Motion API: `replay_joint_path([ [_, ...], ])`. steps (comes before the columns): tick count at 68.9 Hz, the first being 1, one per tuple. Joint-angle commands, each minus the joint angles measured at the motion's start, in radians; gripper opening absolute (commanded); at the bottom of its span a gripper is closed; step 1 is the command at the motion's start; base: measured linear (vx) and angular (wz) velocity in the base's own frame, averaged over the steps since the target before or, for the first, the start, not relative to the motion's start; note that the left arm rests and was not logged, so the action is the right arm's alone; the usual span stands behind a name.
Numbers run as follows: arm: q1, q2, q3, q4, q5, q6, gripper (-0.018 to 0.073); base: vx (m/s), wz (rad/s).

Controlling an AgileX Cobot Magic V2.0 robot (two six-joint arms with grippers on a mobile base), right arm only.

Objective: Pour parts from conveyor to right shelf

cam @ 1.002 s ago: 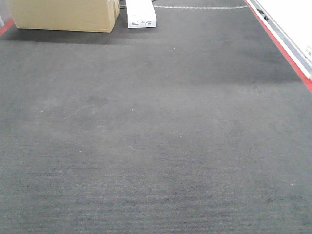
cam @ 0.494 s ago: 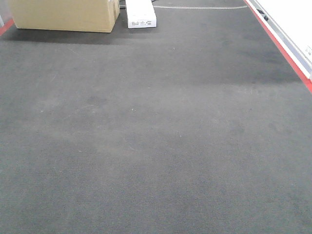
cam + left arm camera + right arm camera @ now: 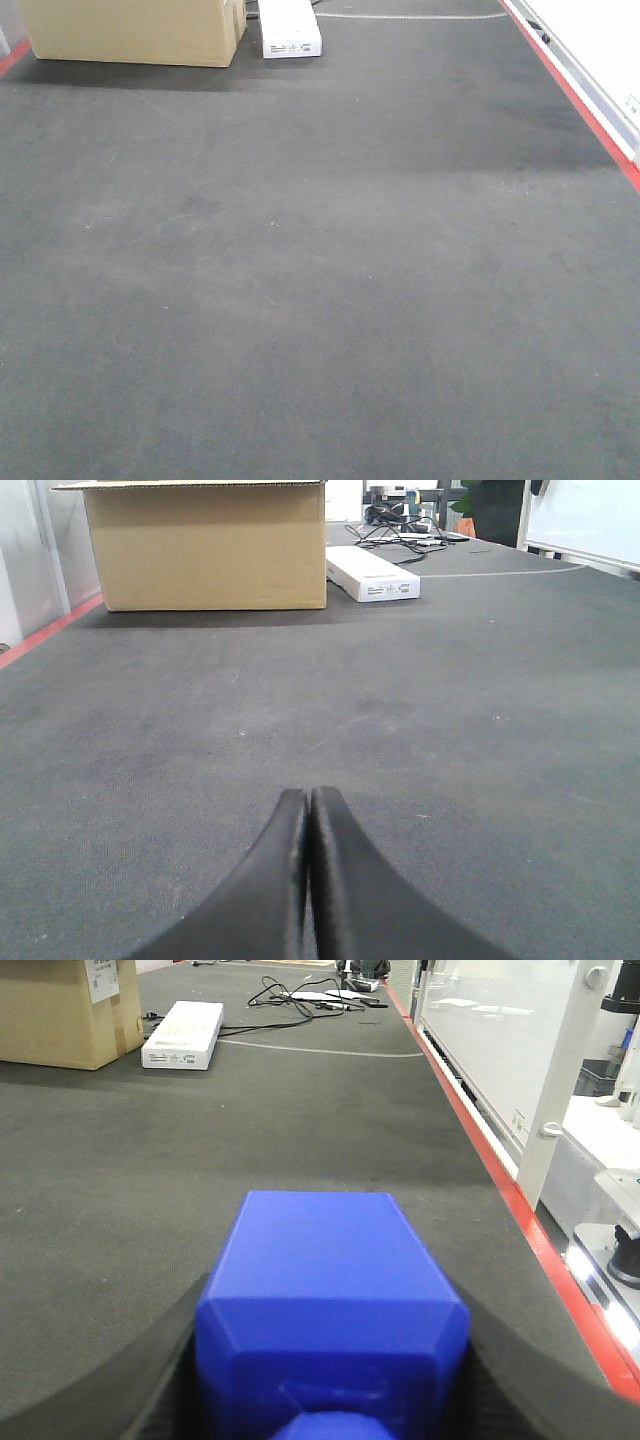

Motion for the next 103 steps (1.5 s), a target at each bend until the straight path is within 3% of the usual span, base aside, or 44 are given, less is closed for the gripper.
replay_joint_path([
  [1, 0.0, 0.012, -0.023, -0.006, -0.074, -0.01, -0.0006, -0.04, -0.02],
  [47, 0.0, 0.012, -0.023, -0.006, -0.074, -0.01, -0.0006, -0.2, -0.23],
  [103, 0.0, 0.012, -0.023, -0.006, -0.074, -0.01, -0.0006, -0.32, -0.77],
])
